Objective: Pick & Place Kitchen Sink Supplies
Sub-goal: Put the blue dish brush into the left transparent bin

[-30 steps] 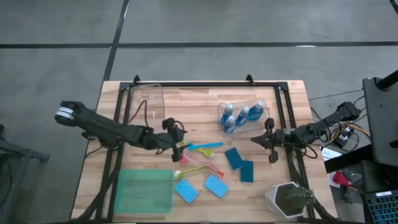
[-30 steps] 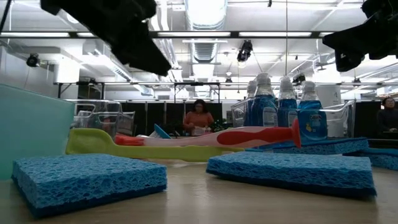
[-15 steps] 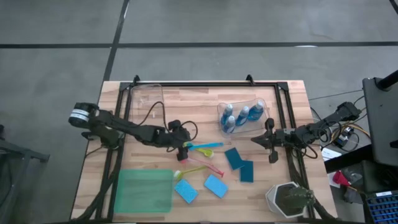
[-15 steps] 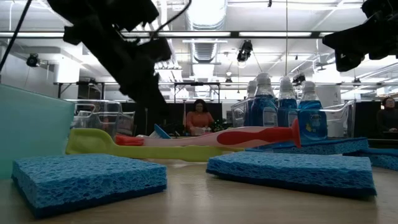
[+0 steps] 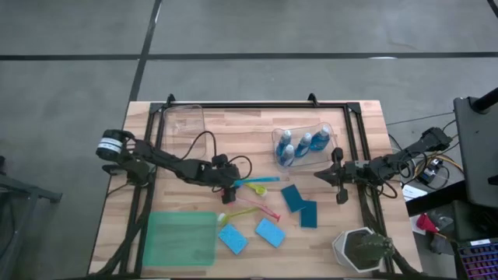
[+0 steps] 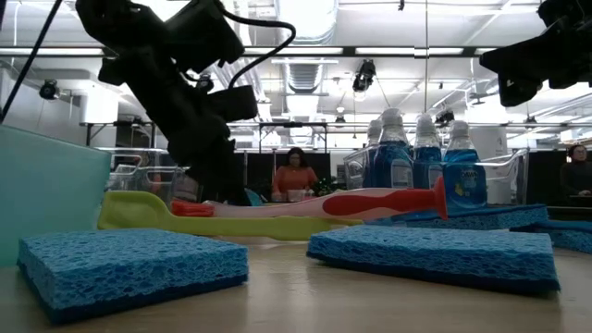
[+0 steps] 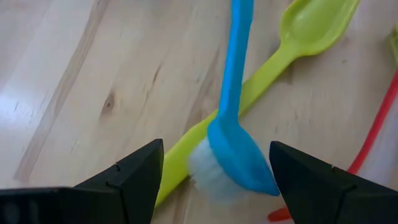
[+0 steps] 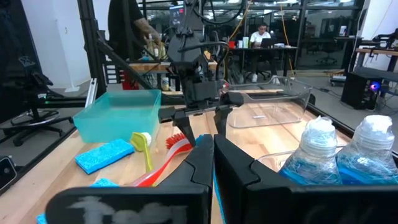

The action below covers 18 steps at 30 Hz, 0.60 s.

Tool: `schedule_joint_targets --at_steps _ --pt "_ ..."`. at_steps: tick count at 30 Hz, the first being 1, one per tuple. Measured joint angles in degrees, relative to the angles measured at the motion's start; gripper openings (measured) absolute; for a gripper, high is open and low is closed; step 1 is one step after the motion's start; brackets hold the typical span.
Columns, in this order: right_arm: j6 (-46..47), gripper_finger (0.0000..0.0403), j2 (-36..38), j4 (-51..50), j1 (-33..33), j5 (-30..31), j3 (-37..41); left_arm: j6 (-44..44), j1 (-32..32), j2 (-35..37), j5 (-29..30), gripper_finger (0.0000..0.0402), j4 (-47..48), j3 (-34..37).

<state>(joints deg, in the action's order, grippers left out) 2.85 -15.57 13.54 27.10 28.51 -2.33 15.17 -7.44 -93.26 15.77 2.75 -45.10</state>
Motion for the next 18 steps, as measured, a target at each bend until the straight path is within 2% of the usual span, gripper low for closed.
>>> schedule_joint_targets --at_steps 9,13,18 --pt "0.0 0.0008 0.0 0.0 0.0 0.0 0.0 -0.3 0.0 0.1 -0.3 0.0271 -0.8 0.0" --pt "0.0 0.0008 0.0 0.0 0.0 0.0 0.0 0.3 0.0 -0.1 -1.7 0.0233 -0.7 0.0" --pt "0.1 0.0008 0.0 0.0 0.0 0.0 0.0 1.3 0.0 -0.1 -2.8 0.0158 -0.6 0.0"
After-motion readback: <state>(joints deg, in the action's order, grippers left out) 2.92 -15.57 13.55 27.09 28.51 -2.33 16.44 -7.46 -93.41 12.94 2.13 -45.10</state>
